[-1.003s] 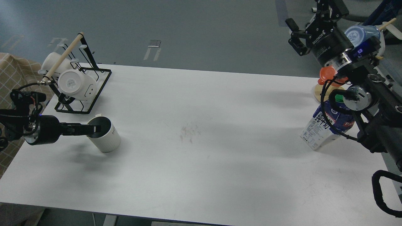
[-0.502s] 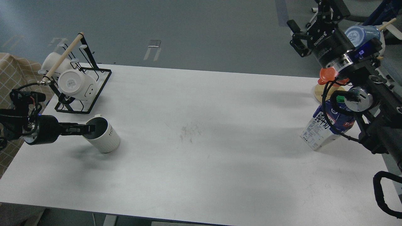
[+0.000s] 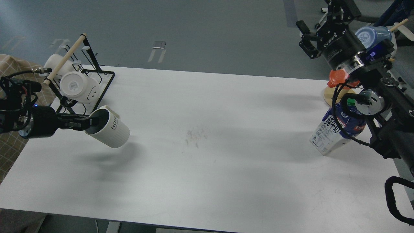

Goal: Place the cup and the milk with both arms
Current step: 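Lift the cup and carry it toward the table's center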

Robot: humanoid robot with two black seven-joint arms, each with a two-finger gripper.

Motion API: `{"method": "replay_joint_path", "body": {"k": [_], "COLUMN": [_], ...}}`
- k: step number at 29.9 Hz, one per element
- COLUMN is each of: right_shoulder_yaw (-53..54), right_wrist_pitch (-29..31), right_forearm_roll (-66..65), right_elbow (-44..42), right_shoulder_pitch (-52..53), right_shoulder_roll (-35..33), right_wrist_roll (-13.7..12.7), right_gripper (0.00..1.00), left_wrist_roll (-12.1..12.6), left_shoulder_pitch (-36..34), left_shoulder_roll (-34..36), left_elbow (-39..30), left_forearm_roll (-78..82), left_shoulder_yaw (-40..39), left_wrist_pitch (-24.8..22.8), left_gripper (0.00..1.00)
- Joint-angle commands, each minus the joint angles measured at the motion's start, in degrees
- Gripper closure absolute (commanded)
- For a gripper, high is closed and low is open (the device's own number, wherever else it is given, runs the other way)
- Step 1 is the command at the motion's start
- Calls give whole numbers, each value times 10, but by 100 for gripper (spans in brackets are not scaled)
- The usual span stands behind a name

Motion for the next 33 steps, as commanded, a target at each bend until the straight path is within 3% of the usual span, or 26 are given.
{"method": "replay_joint_path", "body": {"k": [1,5,11,23,33], "right_shoulder_yaw": [1,2,-6,-49,-76], "right_wrist_pitch": [0,-2,-17,-33,-35], "right_forearm_roll": [0,0,-3,-3,-3], "right_elbow": [0,0,-8,-63,-84], "right_shoulder_pitch": [3,19,80,186,211], "right_shoulder_roll": [-2,-3,-14,7,38], "right_wrist_roll": [0,0,-3,-4,-4], "right_gripper": [0,0,0,0,0], "left_wrist_roll": [6,38,85,194,203], "left_shoulder_pitch": [-12,-48,-101,-113,-171], "left_shoulder_roll": [13,-8,-84,-237,-307], "left_elbow": [-79,-115,-111,-73,-30], "left_forearm_roll": [0,0,-1,14,67], "left_shoulder_yaw": [-2,-3,4,11,120], "left_wrist_pitch": [0,0,0,0,0], "left_gripper": [100,100,100,100,100]}}
